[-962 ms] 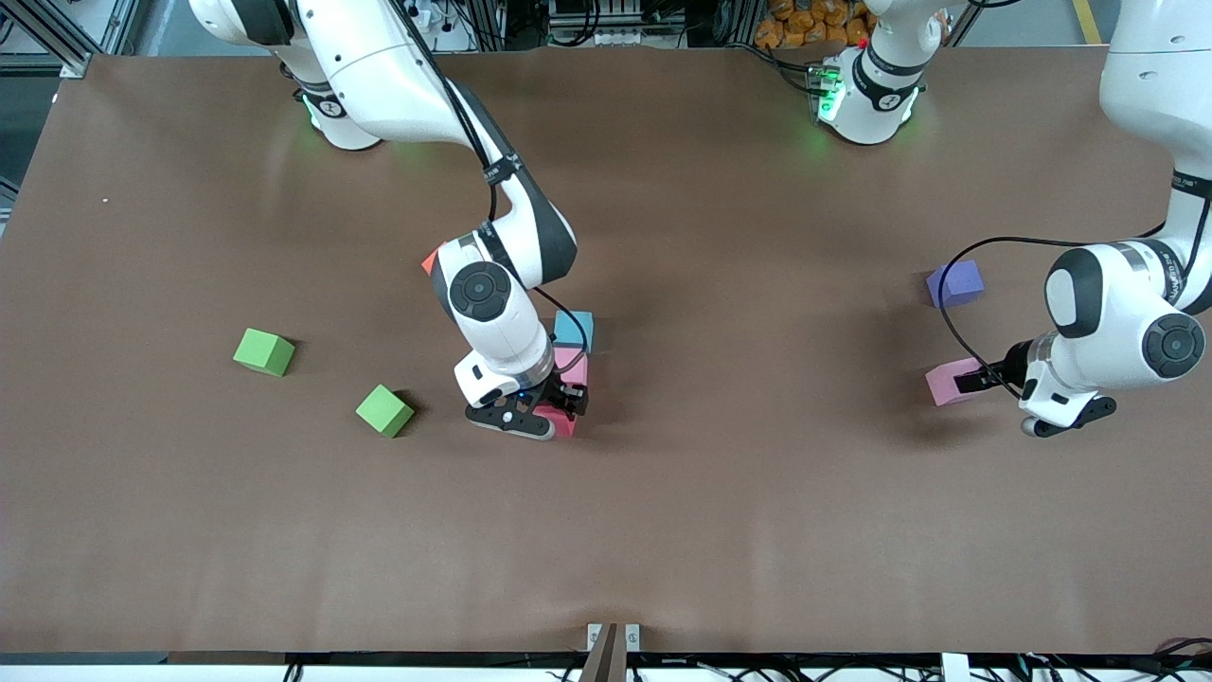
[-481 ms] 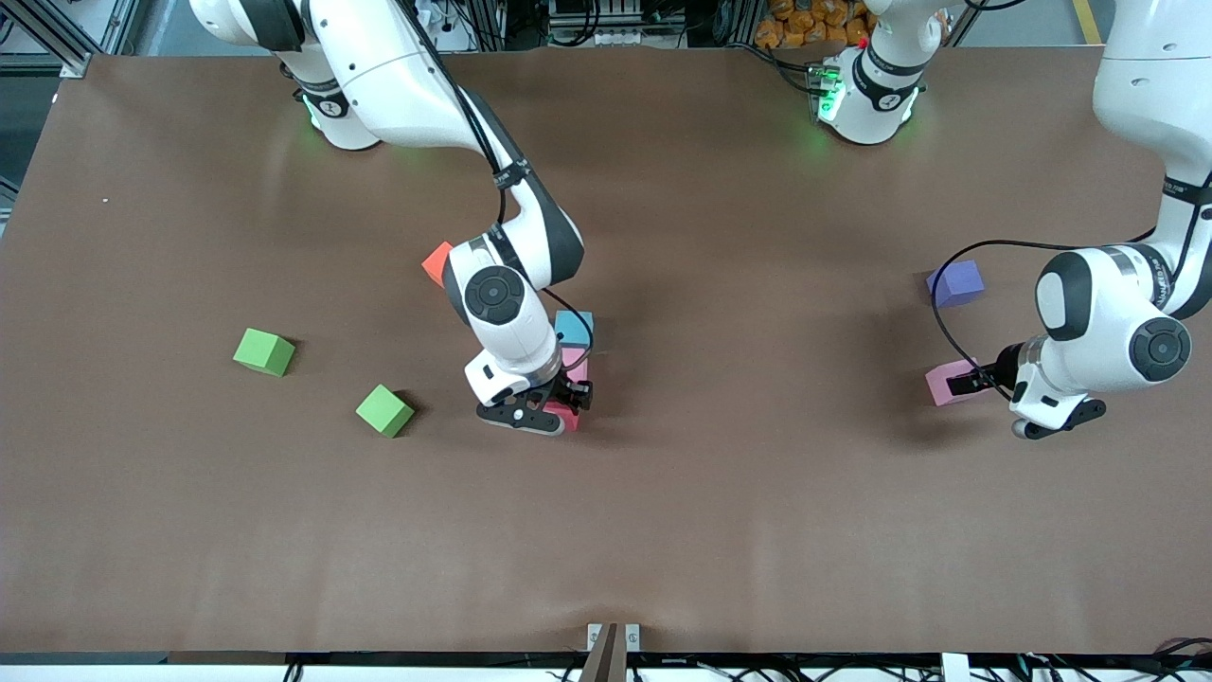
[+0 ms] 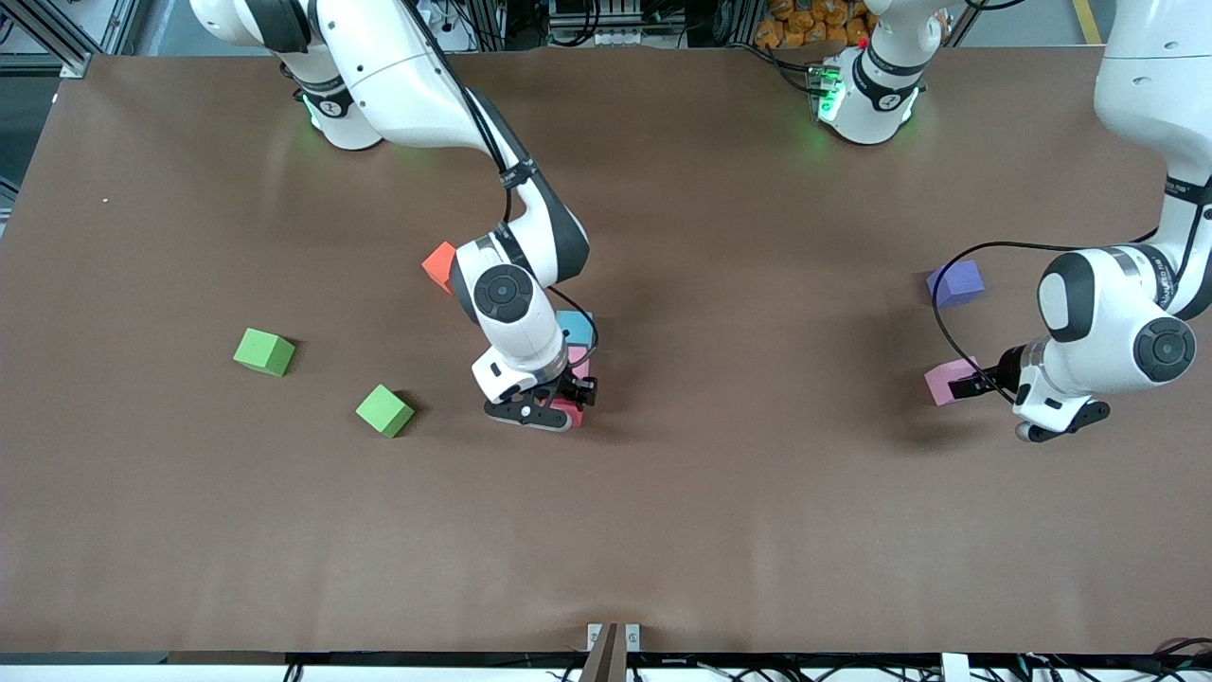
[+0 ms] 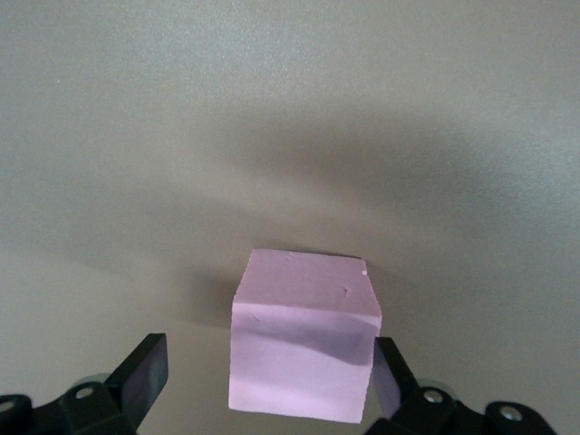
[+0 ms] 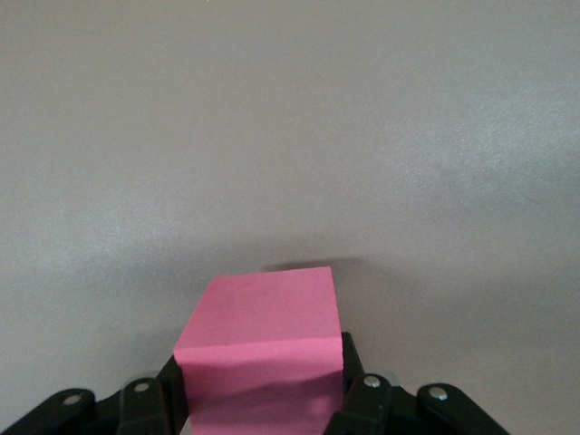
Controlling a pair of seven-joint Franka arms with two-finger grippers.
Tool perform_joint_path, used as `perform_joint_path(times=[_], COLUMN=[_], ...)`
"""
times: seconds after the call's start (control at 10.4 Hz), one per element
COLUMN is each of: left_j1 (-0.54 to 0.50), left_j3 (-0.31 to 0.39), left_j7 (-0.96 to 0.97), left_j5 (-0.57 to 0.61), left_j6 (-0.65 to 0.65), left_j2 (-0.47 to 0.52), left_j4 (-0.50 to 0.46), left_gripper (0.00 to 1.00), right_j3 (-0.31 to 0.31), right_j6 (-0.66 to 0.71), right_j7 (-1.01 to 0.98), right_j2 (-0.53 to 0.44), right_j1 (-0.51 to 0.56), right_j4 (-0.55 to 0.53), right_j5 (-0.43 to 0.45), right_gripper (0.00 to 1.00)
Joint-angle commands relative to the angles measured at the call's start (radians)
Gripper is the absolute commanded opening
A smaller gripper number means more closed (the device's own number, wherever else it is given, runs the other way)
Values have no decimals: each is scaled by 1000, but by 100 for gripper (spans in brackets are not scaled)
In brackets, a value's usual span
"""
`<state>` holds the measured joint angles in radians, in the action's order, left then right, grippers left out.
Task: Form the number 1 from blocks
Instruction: 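Release the red cube with the right gripper while the left gripper lifts pink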
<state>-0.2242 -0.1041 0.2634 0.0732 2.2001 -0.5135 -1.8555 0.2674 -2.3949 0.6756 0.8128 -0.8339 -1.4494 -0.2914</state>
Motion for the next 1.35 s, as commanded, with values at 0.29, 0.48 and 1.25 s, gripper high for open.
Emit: perform_joint_path(times=[0.29,0.48,1.25], left_j1=[6,11,42], left_j3=[0,0,1], left_j7=[17,19,37], left_j5=[-75,-75,-58], left_j6=[20,35,49], left_j2=[-20,-37,-80], left_j4=[24,24,13], left_gripper=[100,100,0], right_j3=[15,15,6], right_j6=[8,8,37], right_j7=[-22,-28,-68], right_j2=[25,25,-169], right_j1=[-17,-17,126], right_j4=[21,20,-84], right_j5=[-26,-26,-20], right_gripper=[70,76,100])
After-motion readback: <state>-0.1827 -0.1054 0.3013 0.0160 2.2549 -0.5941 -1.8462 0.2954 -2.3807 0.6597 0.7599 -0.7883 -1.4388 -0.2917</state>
